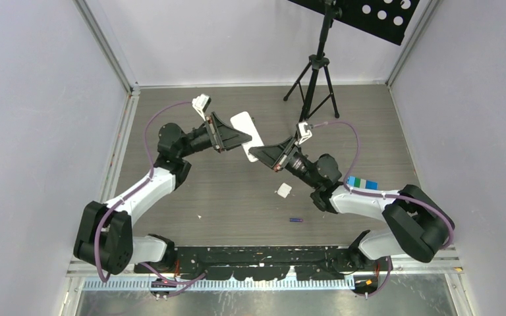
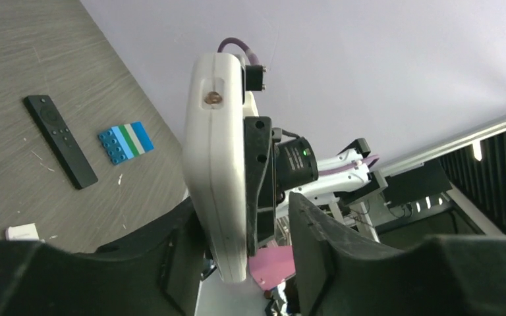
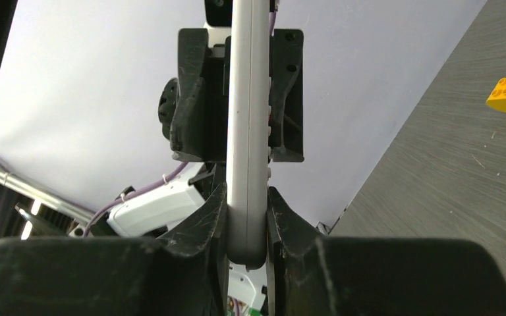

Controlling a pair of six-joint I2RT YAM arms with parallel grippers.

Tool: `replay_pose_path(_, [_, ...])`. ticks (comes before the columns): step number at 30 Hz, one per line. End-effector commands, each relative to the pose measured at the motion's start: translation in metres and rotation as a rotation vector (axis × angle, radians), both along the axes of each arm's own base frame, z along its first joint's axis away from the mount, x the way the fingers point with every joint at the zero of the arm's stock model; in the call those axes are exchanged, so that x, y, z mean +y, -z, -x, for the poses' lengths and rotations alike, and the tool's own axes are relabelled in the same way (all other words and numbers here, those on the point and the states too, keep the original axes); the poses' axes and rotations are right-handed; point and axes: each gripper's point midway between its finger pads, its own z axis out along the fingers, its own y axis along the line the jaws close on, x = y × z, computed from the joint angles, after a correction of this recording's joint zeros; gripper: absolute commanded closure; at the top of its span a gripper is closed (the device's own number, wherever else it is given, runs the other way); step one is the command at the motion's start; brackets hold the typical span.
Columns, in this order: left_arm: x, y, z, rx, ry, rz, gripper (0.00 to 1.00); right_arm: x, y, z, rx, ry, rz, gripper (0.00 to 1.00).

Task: Load the batteries into the remote control
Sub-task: Adjust the remote control.

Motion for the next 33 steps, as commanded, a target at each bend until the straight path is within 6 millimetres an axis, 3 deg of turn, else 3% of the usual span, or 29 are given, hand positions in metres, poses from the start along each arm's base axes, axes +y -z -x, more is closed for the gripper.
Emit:
replay_pose_path(1, [-0.001,-0.022,0.021,-0.107,0.110,-0.036,0.47,-0.020,-0.020,0.012,-0.098,-0.064,-0.020,1.00])
replay_pose_path(5, [-0.002,-0.020,0.023,-0.083,0.141,-0.079,0.41,-0.028,-0.011,0.019,-0.108,-0.152,0.066,1.00])
replay_pose_path(13, [-0.006,0.000,0.030,-0.002,0.238,-0.148,0.38,-0.016,0.011,0.046,-0.140,-0.376,0.286,1.00])
replay_pose_path(19, [-0.014,0.012,0.051,0.027,0.355,-0.161,0.58,-0.013,0.017,0.055,-0.146,-0.470,0.338,1.00])
replay_pose_path(25, [-0.010,0.016,0.068,0.015,0.409,-0.174,0.72,-0.017,0.034,0.046,-0.132,-0.411,0.465,0.99])
replay_pose_path(27, [-0.009,0.016,0.069,0.003,0.406,-0.181,0.81,-0.018,0.033,0.045,-0.136,-0.399,0.483,1.00])
replay_pose_path(29, [-0.008,0.016,0.070,-0.005,0.405,-0.187,0.98,-0.018,0.033,0.041,-0.130,-0.382,0.497,1.00])
replay_pose_path(30, [-0.008,0.016,0.070,-0.013,0.404,-0.190,1.00,-0.019,0.035,0.039,-0.118,-0.371,0.507,0.99])
replay_pose_path(31, [-0.008,0.016,0.069,-0.020,0.398,-0.192,1.00,-0.019,0.036,0.037,-0.110,-0.360,0.513,0.96])
replay_pose_path(33, [-0.009,0.021,0.065,-0.038,0.370,-0.211,1.00,-0.021,0.039,0.033,-0.090,-0.328,0.534,0.77])
